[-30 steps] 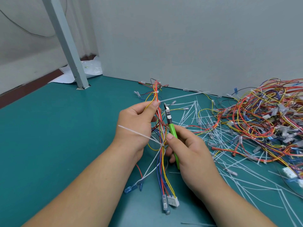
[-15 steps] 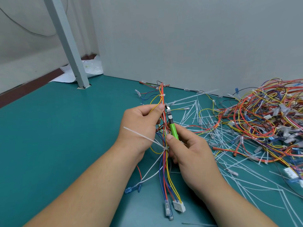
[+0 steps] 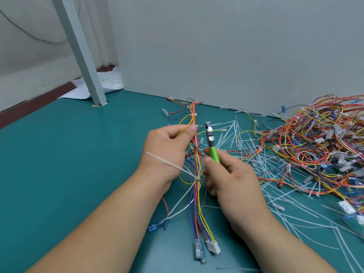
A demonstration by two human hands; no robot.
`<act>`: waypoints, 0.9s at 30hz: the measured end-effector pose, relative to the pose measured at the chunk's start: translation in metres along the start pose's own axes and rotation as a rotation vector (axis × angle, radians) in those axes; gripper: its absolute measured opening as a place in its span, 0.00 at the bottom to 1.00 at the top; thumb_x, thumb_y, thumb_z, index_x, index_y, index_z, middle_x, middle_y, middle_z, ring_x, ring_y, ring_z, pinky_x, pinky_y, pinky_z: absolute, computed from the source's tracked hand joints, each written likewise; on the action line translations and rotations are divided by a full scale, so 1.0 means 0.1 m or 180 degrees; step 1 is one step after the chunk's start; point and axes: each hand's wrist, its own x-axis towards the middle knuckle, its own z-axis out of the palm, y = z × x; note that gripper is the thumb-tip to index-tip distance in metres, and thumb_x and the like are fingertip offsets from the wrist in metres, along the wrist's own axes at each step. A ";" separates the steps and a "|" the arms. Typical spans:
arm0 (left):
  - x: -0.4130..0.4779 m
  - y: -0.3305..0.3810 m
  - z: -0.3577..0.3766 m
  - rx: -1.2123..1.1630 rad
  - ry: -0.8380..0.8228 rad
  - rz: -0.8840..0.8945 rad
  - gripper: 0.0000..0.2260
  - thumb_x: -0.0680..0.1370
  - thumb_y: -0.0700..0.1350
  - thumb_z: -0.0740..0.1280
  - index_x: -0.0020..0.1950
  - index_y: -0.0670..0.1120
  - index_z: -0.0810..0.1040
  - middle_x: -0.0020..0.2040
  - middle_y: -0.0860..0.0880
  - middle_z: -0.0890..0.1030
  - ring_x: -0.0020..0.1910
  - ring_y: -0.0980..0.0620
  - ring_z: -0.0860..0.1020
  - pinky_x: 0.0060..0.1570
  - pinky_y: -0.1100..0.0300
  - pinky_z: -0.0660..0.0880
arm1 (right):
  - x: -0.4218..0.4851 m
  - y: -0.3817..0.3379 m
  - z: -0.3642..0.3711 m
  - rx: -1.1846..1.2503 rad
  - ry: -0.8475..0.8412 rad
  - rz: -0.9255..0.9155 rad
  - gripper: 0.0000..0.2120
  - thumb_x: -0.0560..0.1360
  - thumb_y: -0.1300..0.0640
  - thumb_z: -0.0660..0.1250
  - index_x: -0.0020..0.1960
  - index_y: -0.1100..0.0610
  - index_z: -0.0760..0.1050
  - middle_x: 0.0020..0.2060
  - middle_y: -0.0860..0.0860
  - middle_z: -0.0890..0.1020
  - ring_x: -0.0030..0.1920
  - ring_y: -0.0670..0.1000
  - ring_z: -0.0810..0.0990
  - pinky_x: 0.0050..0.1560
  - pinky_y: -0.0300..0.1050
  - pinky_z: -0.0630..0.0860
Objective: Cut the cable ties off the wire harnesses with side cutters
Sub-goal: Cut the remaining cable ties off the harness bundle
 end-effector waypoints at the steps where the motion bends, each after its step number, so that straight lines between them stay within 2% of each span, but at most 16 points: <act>1: 0.00 0.00 0.00 0.0010 0.0016 0.0024 0.08 0.78 0.50 0.73 0.40 0.51 0.87 0.36 0.47 0.76 0.35 0.54 0.70 0.34 0.61 0.69 | 0.01 -0.01 -0.01 0.0349 0.0159 0.0197 0.11 0.74 0.49 0.68 0.51 0.55 0.81 0.31 0.51 0.72 0.31 0.52 0.67 0.30 0.46 0.64; 2: 0.01 -0.01 0.00 0.0029 0.0036 0.0046 0.09 0.78 0.51 0.73 0.39 0.51 0.87 0.36 0.49 0.76 0.34 0.55 0.71 0.34 0.63 0.69 | 0.02 -0.02 -0.02 0.0740 0.0215 0.0359 0.11 0.72 0.50 0.68 0.51 0.52 0.81 0.33 0.51 0.76 0.32 0.51 0.70 0.30 0.45 0.66; 4: 0.02 -0.01 0.00 0.0054 0.0074 0.0118 0.09 0.78 0.49 0.73 0.38 0.51 0.87 0.33 0.54 0.78 0.33 0.59 0.72 0.34 0.70 0.70 | 0.02 -0.03 -0.04 0.1192 0.0001 0.0466 0.12 0.70 0.48 0.71 0.52 0.49 0.82 0.37 0.50 0.80 0.34 0.51 0.73 0.32 0.44 0.68; 6: 0.02 -0.01 -0.01 0.0008 0.0058 0.0175 0.08 0.78 0.48 0.73 0.39 0.51 0.86 0.33 0.58 0.81 0.33 0.62 0.74 0.37 0.73 0.71 | -0.01 -0.03 -0.04 0.1071 -0.0391 0.0421 0.15 0.67 0.45 0.72 0.52 0.47 0.82 0.38 0.51 0.81 0.36 0.51 0.75 0.35 0.44 0.69; 9: 0.01 -0.01 -0.01 0.0049 -0.0049 0.0217 0.06 0.78 0.49 0.73 0.42 0.52 0.87 0.39 0.49 0.85 0.39 0.57 0.77 0.41 0.69 0.74 | -0.05 -0.02 0.00 0.0724 -0.0729 0.0328 0.17 0.67 0.44 0.72 0.55 0.46 0.83 0.40 0.52 0.80 0.36 0.47 0.77 0.36 0.41 0.71; 11: 0.00 0.00 -0.01 0.0094 -0.0114 0.0223 0.06 0.79 0.49 0.72 0.44 0.52 0.87 0.42 0.48 0.86 0.39 0.57 0.78 0.41 0.68 0.76 | -0.05 -0.04 0.02 0.0877 -0.0657 0.0347 0.17 0.67 0.46 0.73 0.56 0.47 0.83 0.42 0.53 0.81 0.37 0.48 0.77 0.36 0.43 0.70; 13: 0.00 0.03 -0.01 -0.0020 -0.0184 0.0211 0.04 0.79 0.47 0.73 0.46 0.50 0.87 0.41 0.51 0.86 0.38 0.60 0.79 0.38 0.71 0.75 | -0.03 -0.05 0.01 0.1339 -0.0475 0.0504 0.19 0.68 0.49 0.74 0.57 0.51 0.82 0.45 0.53 0.83 0.38 0.51 0.76 0.36 0.44 0.69; 15: 0.00 0.06 -0.03 -0.0110 -0.0241 0.0215 0.02 0.78 0.46 0.73 0.49 0.50 0.86 0.42 0.54 0.86 0.40 0.61 0.80 0.40 0.71 0.74 | 0.00 -0.07 -0.01 0.1820 -0.0324 0.0610 0.19 0.70 0.53 0.73 0.60 0.55 0.79 0.46 0.52 0.83 0.37 0.51 0.77 0.34 0.43 0.70; 19: 0.04 0.09 -0.06 -0.0174 -0.0072 0.0129 0.06 0.79 0.41 0.70 0.50 0.52 0.82 0.42 0.53 0.82 0.44 0.53 0.79 0.41 0.63 0.75 | 0.05 -0.13 -0.08 0.2438 -0.0178 0.0547 0.19 0.71 0.53 0.71 0.61 0.56 0.76 0.43 0.53 0.82 0.38 0.50 0.79 0.35 0.41 0.72; 22: 0.06 0.09 -0.10 -0.0061 0.0081 0.0074 0.13 0.77 0.36 0.67 0.51 0.55 0.77 0.48 0.47 0.82 0.42 0.50 0.78 0.41 0.56 0.72 | 0.07 -0.17 -0.11 0.2696 -0.0061 0.0499 0.16 0.75 0.53 0.66 0.62 0.56 0.74 0.41 0.52 0.80 0.40 0.51 0.80 0.37 0.42 0.73; 24: 0.07 0.08 -0.15 0.0240 0.0124 0.0042 0.14 0.76 0.37 0.68 0.53 0.56 0.73 0.53 0.48 0.82 0.41 0.53 0.79 0.39 0.58 0.73 | 0.09 -0.18 -0.14 0.2752 0.0062 0.0435 0.14 0.76 0.54 0.64 0.60 0.55 0.74 0.40 0.52 0.78 0.40 0.51 0.79 0.36 0.41 0.73; 27: 0.09 0.03 -0.25 0.1620 0.0355 0.0534 0.12 0.74 0.47 0.72 0.51 0.56 0.71 0.52 0.54 0.76 0.50 0.52 0.76 0.45 0.58 0.69 | 0.10 -0.20 -0.16 0.2845 0.0182 0.0370 0.11 0.77 0.55 0.63 0.58 0.55 0.74 0.40 0.52 0.77 0.40 0.51 0.78 0.35 0.41 0.73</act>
